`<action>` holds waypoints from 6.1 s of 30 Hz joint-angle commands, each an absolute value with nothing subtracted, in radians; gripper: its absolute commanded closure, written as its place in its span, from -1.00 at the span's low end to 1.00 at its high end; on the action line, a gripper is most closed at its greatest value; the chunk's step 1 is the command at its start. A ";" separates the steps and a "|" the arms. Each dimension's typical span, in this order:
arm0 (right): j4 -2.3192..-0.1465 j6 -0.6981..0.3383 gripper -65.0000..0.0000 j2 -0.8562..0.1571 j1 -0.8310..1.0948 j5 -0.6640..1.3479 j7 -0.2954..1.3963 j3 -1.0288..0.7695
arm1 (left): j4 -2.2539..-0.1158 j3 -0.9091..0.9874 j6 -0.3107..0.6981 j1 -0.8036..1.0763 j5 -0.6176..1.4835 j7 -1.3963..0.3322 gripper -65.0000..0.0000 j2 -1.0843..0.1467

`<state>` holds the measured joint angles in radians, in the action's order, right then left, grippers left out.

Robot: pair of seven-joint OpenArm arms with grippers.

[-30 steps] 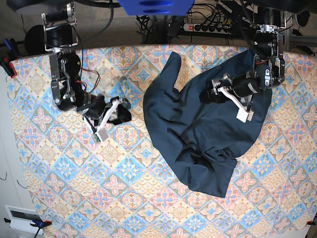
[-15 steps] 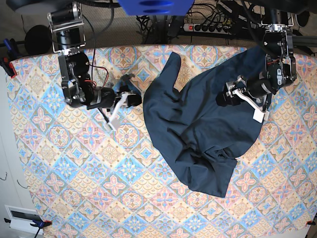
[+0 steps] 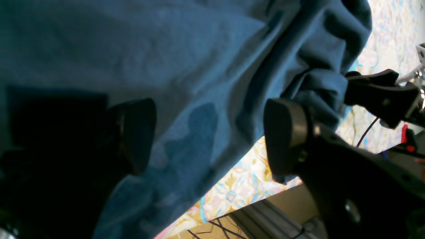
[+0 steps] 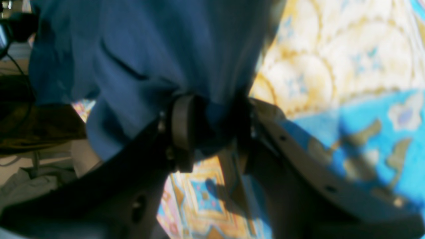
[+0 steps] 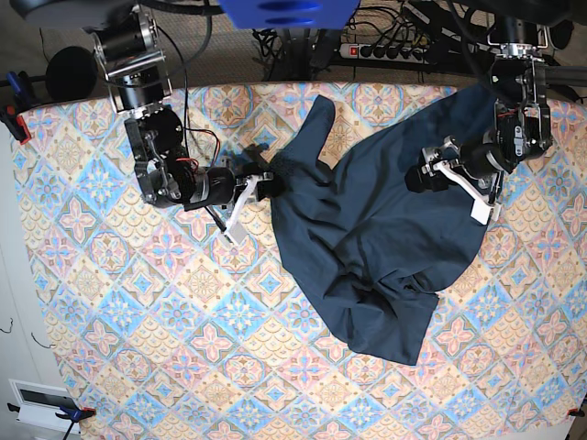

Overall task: Layout the t-shirt on the table in an organized manner, then fold the t-shirt properly
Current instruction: 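Grasp a shirt edge with the right gripper and pull it outward, then regrasp the shirt with the left gripper at another edge, then grasp the shirt edge with the right gripper and stretch it apart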

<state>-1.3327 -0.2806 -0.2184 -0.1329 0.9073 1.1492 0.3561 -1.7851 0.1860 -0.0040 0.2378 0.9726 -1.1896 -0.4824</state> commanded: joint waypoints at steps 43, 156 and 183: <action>-1.391 -0.285 0.97 -0.372 -0.188 0.779 1.066 -0.257 | -1.929 0.203 -0.002 0.613 1.079 -1.176 -0.54 -0.644; -1.573 -0.326 0.24 -0.421 -0.061 0.918 1.178 0.124 | -1.435 0.470 -0.004 -0.008 0.696 -1.027 1.00 -0.599; -1.465 -0.325 0.36 -0.341 -0.159 0.650 1.150 0.452 | -1.435 0.467 -0.004 -0.008 0.700 -1.033 1.00 -0.595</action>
